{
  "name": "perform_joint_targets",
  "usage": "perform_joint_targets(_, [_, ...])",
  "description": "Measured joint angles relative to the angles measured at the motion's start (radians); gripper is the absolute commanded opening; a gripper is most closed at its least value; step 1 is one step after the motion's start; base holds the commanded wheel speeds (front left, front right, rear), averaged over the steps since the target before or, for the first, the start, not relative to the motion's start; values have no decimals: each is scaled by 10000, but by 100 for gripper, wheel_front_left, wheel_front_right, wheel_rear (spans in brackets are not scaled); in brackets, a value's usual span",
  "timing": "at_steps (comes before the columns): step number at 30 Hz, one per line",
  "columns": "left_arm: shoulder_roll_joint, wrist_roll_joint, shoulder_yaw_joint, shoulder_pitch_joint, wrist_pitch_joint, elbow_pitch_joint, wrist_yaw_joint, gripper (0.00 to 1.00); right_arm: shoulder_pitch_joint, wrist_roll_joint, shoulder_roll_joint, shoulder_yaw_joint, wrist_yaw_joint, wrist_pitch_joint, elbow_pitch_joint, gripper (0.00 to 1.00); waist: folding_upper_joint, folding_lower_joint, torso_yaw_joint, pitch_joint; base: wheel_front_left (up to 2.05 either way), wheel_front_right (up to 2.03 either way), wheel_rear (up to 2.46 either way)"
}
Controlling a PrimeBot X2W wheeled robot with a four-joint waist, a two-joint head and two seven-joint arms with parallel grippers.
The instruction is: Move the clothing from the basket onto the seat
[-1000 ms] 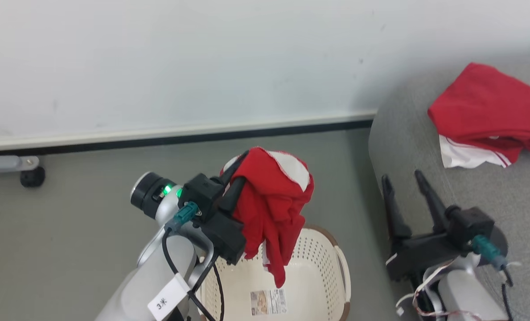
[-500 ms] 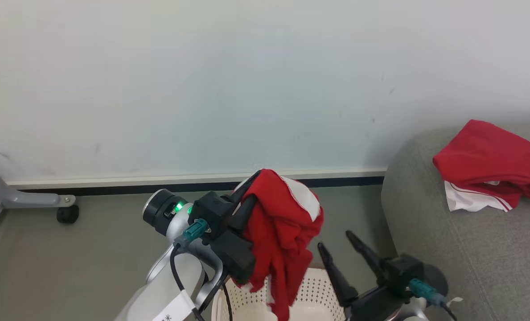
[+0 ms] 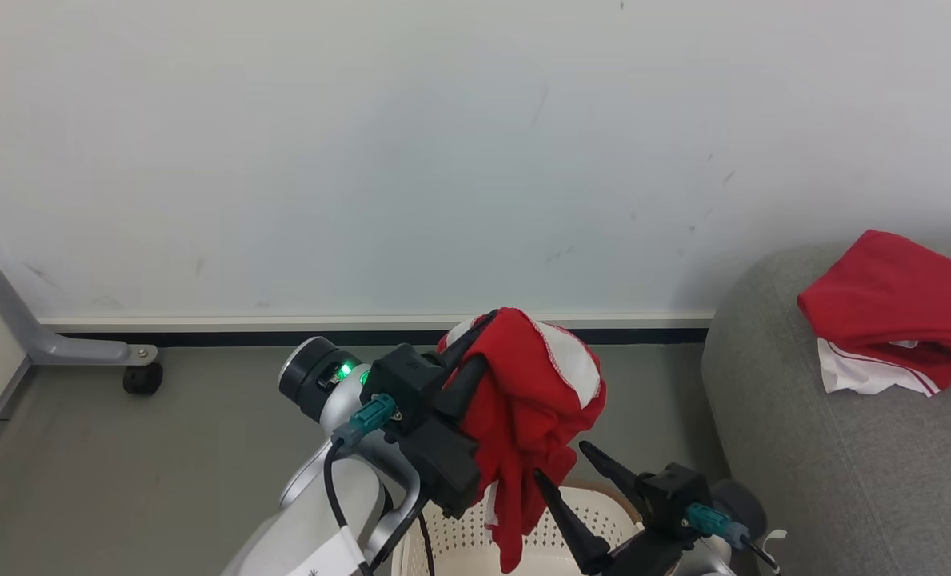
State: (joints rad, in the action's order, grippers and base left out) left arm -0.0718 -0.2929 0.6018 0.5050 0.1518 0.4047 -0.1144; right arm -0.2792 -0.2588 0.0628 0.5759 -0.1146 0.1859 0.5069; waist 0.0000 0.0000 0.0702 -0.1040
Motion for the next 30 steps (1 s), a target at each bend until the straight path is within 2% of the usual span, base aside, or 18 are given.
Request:
perform_joint_targets(10, [13, -52, 146, -2, -368, -399, 0, 0, -1322, -50, -8, 606, -36, -98, 917, 100, 0, 0, 105, 91, 0, 0, 0])
perform_joint_targets(16, [23, -125, 234, -2, -537, -629, 0, 0, -1792, -303, -8, 1406, -58, -138, 1183, 100, 0, 0, 166, 151, 0, 0, 0])
perform_joint_targets(17, [25, -128, 245, -2, -537, -656, 0, 0, -1883, -370, -8, 1499, -58, -140, 1214, 87, 0, 0, 178, 162, 0, 0, 0])
perform_joint_targets(19, [27, -136, 249, -2, -545, -677, 0, 0, -1972, -458, -8, 1576, -58, -136, 1233, 45, 0, 0, 189, 172, 0, 0, 0])
perform_joint_targets(22, [29, -171, 251, -2, -621, -721, 0, 0, -2214, -637, -6, 1741, -58, -84, 1304, 0, 0, 0, 218, 203, 0, 0, 0])
perform_joint_targets(30, [-79, -320, -67, -144, -635, -667, 127, 0, -2286, -861, -10, 2086, -58, 98, 1519, 0, 0, 0, 119, 260, 0, 0, 0])
